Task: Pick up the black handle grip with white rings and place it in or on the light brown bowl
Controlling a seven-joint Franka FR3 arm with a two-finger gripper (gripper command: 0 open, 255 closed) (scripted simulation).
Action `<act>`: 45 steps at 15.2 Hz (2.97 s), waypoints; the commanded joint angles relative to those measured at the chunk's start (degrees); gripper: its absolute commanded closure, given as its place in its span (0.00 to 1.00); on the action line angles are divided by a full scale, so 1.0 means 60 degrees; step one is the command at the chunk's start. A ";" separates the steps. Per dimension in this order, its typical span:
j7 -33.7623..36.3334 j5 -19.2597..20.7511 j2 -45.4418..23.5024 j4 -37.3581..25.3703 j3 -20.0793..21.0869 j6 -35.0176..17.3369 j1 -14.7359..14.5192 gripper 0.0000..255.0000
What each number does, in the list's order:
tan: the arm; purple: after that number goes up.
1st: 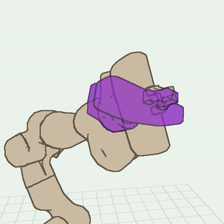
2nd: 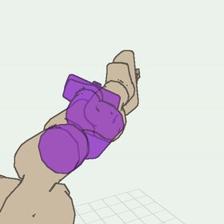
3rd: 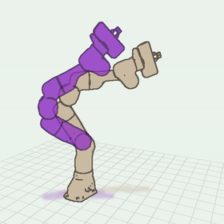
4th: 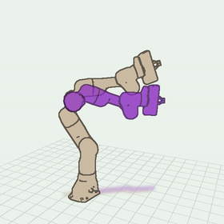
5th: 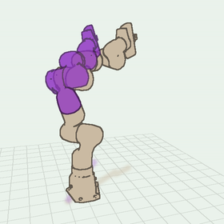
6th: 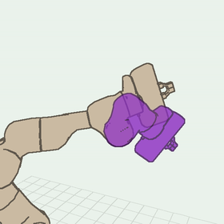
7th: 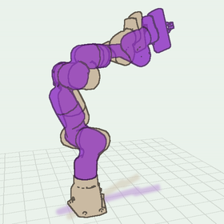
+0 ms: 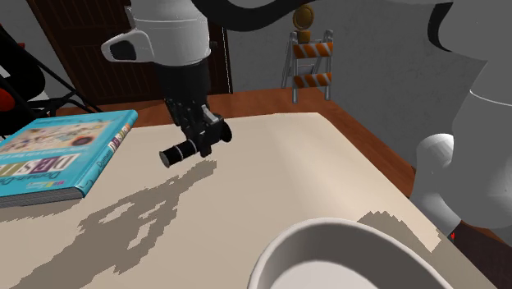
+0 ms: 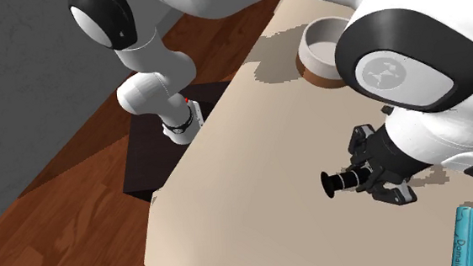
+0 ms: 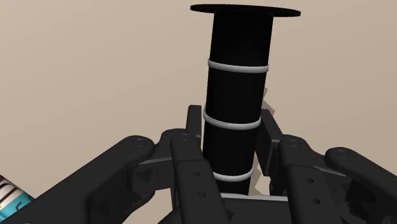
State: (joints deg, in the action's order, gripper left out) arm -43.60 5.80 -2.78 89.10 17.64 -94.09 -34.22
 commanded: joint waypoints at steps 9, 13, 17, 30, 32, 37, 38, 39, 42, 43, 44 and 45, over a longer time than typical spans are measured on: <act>-0.0007 0.0165 -0.0500 -0.1958 0.0065 0.1490 -0.0108 1.00; 0.0002 0.0281 -0.0815 -0.2908 0.0102 0.2143 -0.0190 1.00; 0.0016 0.0444 -0.1228 -0.4018 0.0146 0.2864 -0.0315 1.00; 0.1435 0.0114 0.0040 -0.3087 0.0734 0.3279 -0.1052 1.00; 0.1813 -0.0003 0.0361 -0.2718 0.0900 0.3244 -0.1222 1.00; 0.2825 -0.0247 0.0945 -0.2103 0.1389 0.3250 -0.1677 1.00; 0.3040 -0.0287 0.1026 -0.2027 0.1500 0.3264 -0.1772 1.00; 0.3259 -0.0324 0.1094 -0.1965 0.1615 0.3281 -0.1869 1.00; 0.3945 -0.0409 0.1225 -0.1866 0.1986 0.3349 -0.2169 1.00; 0.4184 -0.0428 0.1243 -0.1861 0.2117 0.3377 -0.2273 1.00; 0.4428 -0.0441 0.1248 -0.1870 0.2259 0.3408 -0.2373 1.00; 0.4677 -0.0448 0.1240 -0.1893 0.2404 0.3441 -0.2478 1.00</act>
State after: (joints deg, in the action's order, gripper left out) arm -17.20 3.16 4.74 78.06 31.18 -73.82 -48.44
